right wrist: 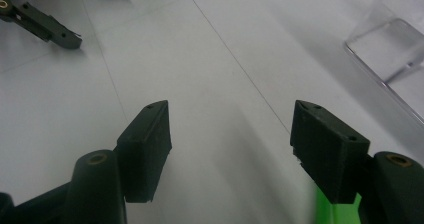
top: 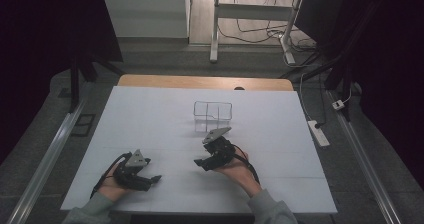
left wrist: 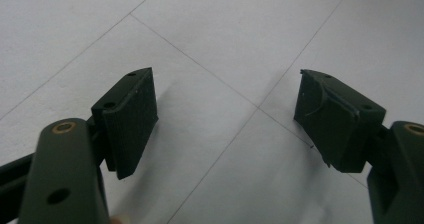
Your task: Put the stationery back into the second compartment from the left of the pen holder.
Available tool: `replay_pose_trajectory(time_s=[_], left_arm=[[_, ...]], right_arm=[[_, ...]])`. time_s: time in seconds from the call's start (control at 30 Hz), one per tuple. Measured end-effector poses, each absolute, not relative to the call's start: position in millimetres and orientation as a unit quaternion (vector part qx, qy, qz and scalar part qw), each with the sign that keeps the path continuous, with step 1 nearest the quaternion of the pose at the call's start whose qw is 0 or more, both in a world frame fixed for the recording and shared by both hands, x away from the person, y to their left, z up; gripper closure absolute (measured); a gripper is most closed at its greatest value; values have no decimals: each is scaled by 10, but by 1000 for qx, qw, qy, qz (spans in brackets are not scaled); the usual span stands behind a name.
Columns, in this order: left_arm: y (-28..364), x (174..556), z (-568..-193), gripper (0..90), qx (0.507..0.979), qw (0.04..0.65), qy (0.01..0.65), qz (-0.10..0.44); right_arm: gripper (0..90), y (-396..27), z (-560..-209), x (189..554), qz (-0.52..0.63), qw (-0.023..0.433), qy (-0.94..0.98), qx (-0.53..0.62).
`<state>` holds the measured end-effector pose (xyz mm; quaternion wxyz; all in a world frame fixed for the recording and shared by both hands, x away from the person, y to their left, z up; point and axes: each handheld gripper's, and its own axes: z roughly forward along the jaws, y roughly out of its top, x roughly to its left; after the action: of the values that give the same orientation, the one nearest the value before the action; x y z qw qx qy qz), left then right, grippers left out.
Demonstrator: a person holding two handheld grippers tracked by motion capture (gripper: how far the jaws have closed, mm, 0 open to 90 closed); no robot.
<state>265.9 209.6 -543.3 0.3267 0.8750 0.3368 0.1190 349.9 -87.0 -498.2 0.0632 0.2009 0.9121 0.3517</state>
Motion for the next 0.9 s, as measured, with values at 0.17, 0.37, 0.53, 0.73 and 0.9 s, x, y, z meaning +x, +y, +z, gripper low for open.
replay_pose_trajectory(time_s=[0.17,0.37,0.53,0.73,0.9], left_arm=[[2110,2656,-5421,248,872,331,339,122],[2115,2654,-5408,249,869,336,341,124],[2118,2651,-5402,248,869,337,342,124],[2136,2648,-5385,249,865,343,344,127],[2131,2648,-5383,249,865,343,344,127]], right_arm=[[320,-757,-4991,3499,344,65,917,192],[322,-728,-4969,3554,338,64,919,190],[322,-695,-4921,3611,333,67,922,186],[322,-820,-4913,3731,302,84,928,203],[323,-991,-4923,3828,278,94,926,238]])
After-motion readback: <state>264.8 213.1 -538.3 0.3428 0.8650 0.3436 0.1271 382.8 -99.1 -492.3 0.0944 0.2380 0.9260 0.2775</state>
